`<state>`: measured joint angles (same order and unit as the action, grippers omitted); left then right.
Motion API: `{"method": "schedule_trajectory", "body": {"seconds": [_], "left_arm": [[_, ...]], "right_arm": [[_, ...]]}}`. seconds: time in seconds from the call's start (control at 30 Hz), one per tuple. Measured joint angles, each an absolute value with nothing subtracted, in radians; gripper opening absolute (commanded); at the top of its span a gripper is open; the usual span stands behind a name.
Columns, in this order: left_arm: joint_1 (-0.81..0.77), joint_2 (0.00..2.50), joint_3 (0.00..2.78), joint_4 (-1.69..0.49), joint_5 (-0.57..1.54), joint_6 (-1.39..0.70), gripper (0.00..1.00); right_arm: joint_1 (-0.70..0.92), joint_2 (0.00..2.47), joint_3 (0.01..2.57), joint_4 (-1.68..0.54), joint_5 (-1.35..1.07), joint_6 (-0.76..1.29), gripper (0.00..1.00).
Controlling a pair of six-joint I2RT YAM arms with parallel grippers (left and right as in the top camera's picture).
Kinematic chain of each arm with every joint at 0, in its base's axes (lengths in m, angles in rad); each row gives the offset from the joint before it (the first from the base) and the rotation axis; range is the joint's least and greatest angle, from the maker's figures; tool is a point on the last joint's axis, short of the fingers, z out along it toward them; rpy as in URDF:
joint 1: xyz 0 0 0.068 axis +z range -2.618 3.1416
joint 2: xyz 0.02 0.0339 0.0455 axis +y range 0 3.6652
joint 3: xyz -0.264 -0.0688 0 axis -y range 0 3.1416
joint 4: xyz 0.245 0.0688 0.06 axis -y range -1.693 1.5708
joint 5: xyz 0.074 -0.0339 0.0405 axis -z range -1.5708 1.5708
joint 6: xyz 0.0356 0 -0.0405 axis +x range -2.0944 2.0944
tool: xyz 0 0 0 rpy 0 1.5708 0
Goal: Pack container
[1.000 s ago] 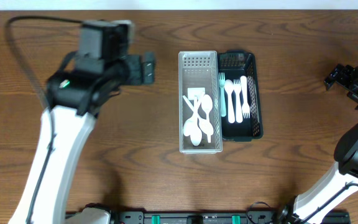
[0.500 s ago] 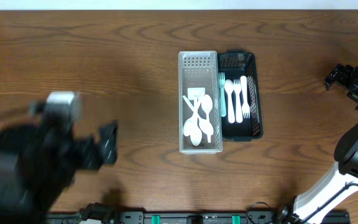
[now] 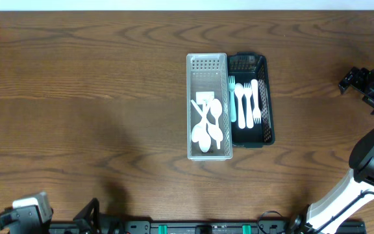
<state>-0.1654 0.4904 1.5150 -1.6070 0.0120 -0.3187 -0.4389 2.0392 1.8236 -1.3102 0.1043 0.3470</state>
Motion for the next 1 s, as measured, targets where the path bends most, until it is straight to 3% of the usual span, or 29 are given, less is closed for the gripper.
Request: {"method": "schedule_trajectory", "body": {"seconds": [0.23, 0.47, 0.7, 1.0], "left_arm": [[-0.165, 0.487, 1.509, -1.594, 0.01, -0.299, 0.98], [-0.165, 0.487, 1.403, -1.398, 0.003, -0.084, 0.98], [-0.116, 0.466, 1.129, -1.086, -0.001, 0.093, 0.98], [-0.027, 0.261, 0.641, -0.551, -0.001, 0.192, 0.98]], "right_arm": [[-0.439, 2.039, 1.824, -1.31, 0.104, 0.347, 0.98], [-0.439, 2.039, 1.824, -1.311, 0.105, 0.347, 0.99], [-0.439, 2.039, 1.824, -1.31, 0.105, 0.347, 0.99], [-0.439, 2.039, 1.824, -1.31, 0.104, 0.347, 0.99]]}}
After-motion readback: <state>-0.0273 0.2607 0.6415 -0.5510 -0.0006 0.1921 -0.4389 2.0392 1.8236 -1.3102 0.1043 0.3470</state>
